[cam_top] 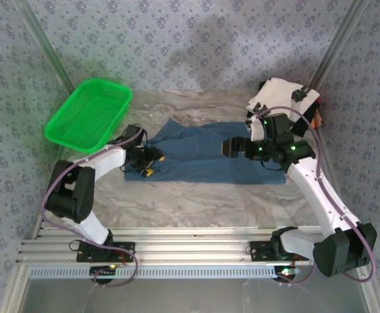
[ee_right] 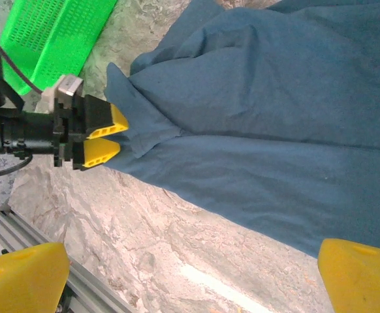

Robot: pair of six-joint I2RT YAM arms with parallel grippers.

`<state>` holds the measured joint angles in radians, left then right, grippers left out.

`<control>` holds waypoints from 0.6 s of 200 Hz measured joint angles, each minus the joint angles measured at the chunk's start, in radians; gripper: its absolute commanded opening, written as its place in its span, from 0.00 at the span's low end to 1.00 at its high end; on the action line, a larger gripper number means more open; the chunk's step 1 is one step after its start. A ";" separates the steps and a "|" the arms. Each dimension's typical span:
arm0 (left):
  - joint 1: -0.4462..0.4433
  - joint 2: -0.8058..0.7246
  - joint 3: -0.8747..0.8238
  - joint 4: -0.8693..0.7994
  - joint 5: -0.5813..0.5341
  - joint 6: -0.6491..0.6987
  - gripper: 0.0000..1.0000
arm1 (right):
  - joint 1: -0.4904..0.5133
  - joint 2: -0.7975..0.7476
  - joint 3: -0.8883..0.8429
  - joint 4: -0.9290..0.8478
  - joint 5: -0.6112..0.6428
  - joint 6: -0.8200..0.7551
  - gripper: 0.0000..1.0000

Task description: Fold and stack the t-shirts

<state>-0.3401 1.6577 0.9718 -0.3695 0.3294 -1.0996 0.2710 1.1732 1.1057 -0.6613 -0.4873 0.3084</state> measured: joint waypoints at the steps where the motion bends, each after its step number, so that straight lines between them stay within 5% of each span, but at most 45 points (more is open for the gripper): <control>1: -0.001 0.001 0.000 0.000 0.000 -0.001 0.64 | 0.000 0.000 0.000 0.000 0.000 0.000 1.00; 120: -0.036 0.065 0.005 0.058 0.000 -0.039 0.53 | 0.000 0.012 0.000 0.007 0.001 0.000 1.00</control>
<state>-0.3763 1.7229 0.9771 -0.3111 0.3290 -1.1385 0.2710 1.1854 1.1057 -0.6540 -0.4866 0.3084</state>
